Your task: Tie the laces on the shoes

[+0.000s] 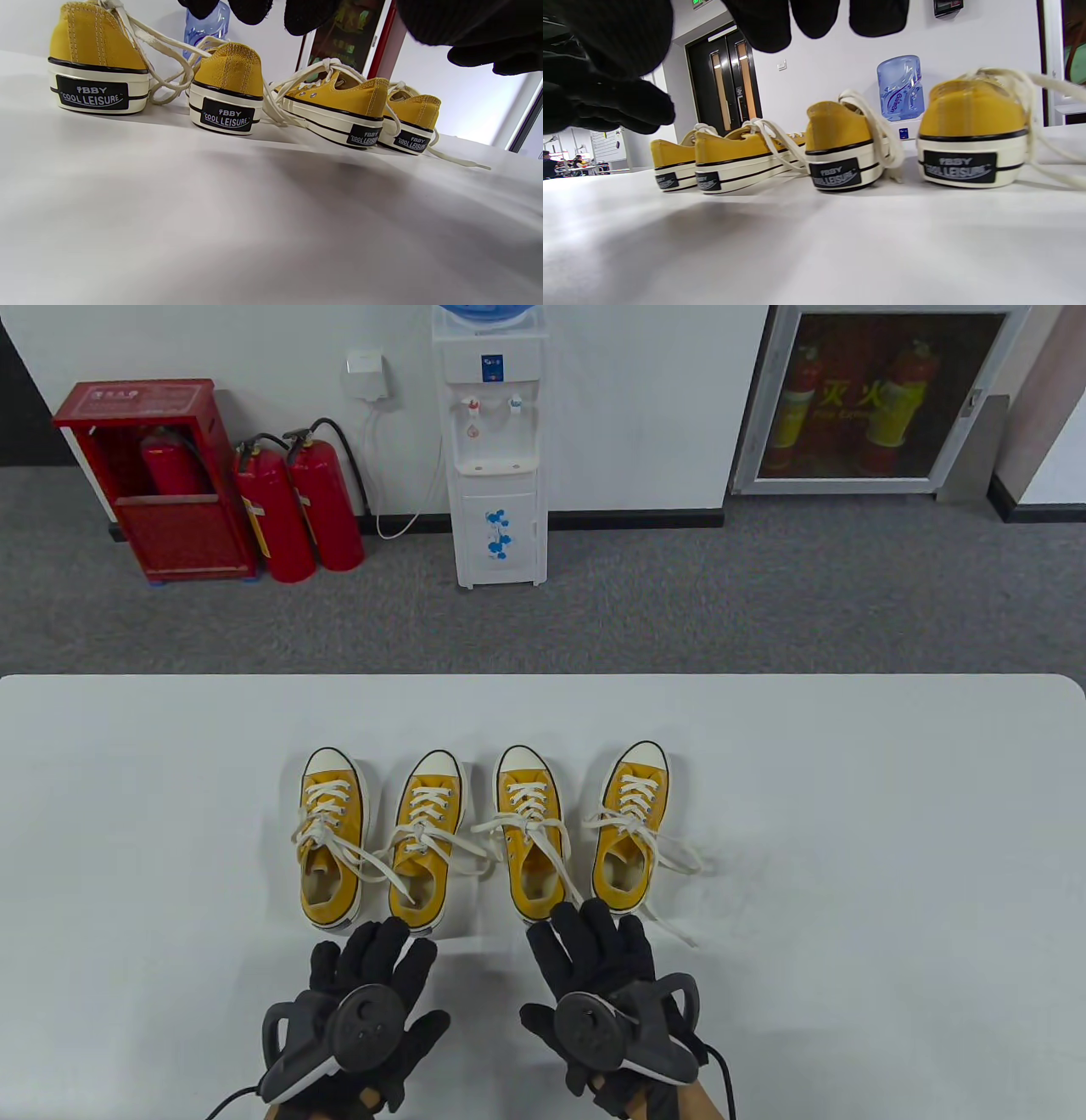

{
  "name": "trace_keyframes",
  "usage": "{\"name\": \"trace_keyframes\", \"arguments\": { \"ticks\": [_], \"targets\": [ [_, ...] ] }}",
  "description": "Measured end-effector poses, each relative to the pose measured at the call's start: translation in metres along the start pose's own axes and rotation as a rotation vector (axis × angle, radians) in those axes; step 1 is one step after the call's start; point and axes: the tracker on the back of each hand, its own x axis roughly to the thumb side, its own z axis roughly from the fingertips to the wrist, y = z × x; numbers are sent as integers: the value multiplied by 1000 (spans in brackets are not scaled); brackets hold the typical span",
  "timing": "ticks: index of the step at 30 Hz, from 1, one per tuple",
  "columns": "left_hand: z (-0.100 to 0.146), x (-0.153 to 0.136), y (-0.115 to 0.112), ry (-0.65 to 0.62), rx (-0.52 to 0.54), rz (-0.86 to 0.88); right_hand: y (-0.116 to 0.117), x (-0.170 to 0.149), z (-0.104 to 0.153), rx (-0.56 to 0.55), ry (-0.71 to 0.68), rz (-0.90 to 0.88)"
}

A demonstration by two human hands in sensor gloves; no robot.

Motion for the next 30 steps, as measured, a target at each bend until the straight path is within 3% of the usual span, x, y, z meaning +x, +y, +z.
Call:
{"name": "trace_keyframes", "arguments": {
  "ticks": [30],
  "targets": [
    [-2, -3, -2, 26, -42, 13, 4, -6, 2, 63, 10, -86]
  ]
}}
